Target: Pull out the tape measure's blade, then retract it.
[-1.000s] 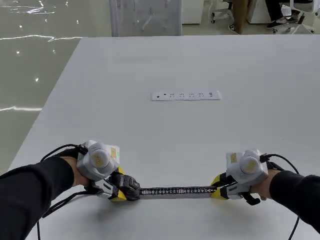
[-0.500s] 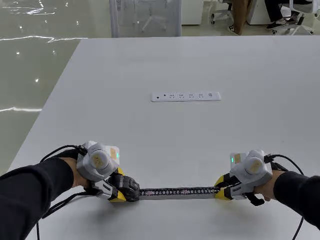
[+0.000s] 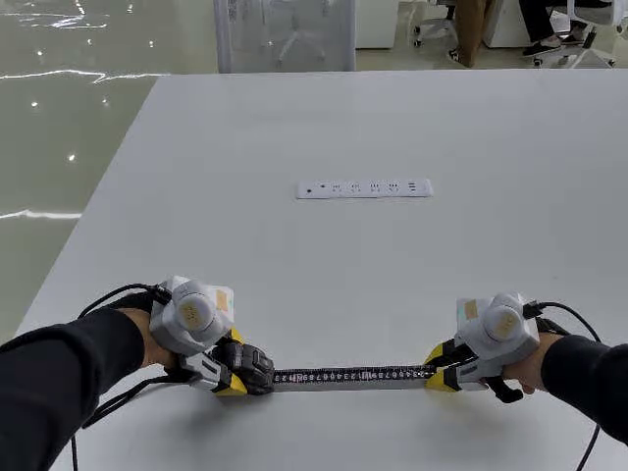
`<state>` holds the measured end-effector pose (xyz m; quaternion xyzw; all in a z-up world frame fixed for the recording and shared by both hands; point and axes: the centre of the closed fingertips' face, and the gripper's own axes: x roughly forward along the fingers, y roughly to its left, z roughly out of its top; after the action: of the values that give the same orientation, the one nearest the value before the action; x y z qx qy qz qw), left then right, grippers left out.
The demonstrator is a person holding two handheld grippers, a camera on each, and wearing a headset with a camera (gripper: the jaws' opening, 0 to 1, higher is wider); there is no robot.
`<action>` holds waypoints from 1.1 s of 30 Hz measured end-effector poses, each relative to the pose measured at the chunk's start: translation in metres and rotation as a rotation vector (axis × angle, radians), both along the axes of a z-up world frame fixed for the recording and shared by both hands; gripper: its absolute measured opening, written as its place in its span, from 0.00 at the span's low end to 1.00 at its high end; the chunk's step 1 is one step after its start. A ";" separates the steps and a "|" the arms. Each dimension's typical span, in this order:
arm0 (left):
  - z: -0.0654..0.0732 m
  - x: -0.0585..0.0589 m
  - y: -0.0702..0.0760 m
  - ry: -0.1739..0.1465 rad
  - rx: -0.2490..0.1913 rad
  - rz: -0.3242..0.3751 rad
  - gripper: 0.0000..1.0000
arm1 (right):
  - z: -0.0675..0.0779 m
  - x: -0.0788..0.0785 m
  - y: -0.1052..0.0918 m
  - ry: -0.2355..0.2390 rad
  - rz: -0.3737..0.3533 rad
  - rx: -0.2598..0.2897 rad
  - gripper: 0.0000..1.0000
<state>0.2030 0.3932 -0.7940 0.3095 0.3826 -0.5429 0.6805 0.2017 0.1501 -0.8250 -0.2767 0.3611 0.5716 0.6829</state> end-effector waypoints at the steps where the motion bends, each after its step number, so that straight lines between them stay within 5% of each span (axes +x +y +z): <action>1: 0.000 0.000 0.000 0.000 0.001 0.000 0.33 | 0.000 0.000 0.000 0.000 -0.001 0.000 0.11; 33: 0.000 0.000 0.000 -0.003 0.000 0.001 0.33 | 0.000 0.000 -0.008 0.011 -0.006 -0.013 0.11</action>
<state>0.2030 0.3936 -0.7937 0.3102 0.3816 -0.5419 0.6815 0.2020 0.1424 -0.8248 -0.2768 0.3692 0.5689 0.6808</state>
